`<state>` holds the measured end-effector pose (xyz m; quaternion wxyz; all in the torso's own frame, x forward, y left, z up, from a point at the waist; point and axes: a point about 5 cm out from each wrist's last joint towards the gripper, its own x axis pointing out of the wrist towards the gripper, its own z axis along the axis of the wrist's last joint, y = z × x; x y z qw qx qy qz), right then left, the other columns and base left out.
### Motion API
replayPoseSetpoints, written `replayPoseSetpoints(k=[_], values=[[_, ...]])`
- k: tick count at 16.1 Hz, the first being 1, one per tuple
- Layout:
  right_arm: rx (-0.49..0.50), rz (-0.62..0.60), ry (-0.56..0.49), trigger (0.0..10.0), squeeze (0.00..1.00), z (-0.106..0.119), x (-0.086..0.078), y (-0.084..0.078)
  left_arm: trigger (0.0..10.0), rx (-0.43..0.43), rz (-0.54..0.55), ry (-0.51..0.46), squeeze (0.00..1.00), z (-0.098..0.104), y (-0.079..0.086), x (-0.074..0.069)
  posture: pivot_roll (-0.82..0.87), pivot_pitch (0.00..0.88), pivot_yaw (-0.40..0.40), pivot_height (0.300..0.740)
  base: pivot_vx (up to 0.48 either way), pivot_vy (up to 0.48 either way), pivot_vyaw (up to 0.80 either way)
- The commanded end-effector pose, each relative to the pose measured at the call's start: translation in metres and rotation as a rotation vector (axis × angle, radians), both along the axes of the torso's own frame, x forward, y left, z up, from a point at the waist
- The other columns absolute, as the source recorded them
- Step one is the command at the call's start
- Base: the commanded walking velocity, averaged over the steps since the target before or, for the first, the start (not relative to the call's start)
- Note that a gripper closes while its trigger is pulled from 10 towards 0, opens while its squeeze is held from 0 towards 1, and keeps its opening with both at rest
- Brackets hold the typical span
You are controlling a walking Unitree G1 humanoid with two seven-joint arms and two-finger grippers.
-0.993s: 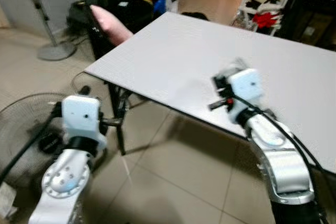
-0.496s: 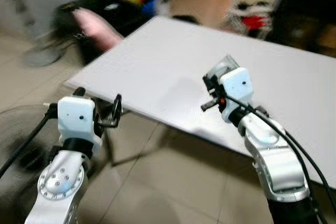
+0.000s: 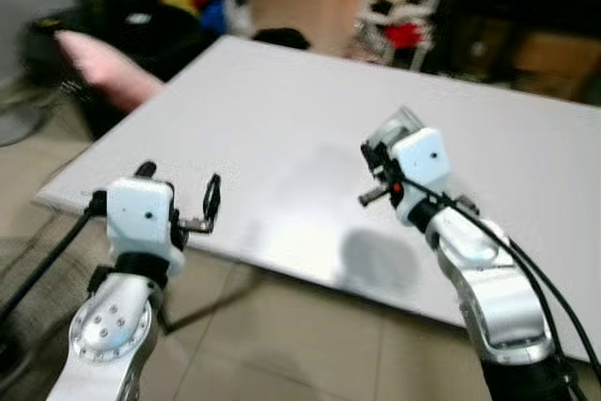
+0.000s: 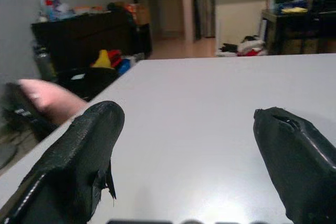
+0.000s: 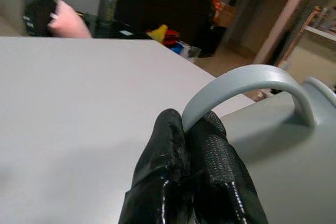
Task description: Setting the table
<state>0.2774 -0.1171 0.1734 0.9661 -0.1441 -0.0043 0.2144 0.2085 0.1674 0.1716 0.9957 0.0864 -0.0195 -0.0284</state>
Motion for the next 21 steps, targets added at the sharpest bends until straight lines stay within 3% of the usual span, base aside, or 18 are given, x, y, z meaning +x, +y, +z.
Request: replayPoseSetpoints(k=[1,10,14,17,21], values=[[-0.012,0.007,-0.023,10.0,0.00,0.005,0.001,-0.003,10.0,0.001,-0.019,-0.012,0.00,0.002,-0.004,-0.001,-0.02,0.000,-0.026,0.740,0.349,0.000,0.00],[-0.034,0.040,-0.037,10.0,0.00,0.005,0.003,0.002,10.0,0.011,-0.019,-0.004,0.00,0.001,-0.003,-0.002,-0.02,0.000,-0.029,0.740,0.342,0.000,0.00],[-0.069,0.022,-0.028,10.0,0.00,0.000,0.007,0.000,10.0,0.020,-0.073,0.027,0.00,-0.001,-0.008,-0.004,-0.01,0.000,-0.020,0.740,0.000,0.000,0.00],[-0.172,0.039,-0.033,10.0,0.00,-0.007,0.022,0.001,10.0,0.023,-0.116,0.039,0.00,-0.002,-0.011,-0.004,-0.01,0.002,-0.004,0.740,0.000,0.000,0.00],[-0.256,0.125,-0.074,10.0,0.00,-0.017,0.045,0.022,10.0,0.039,-0.143,0.066,0.00,-0.004,-0.012,-0.004,0.00,0.006,0.002,0.740,0.000,0.000,0.00]])
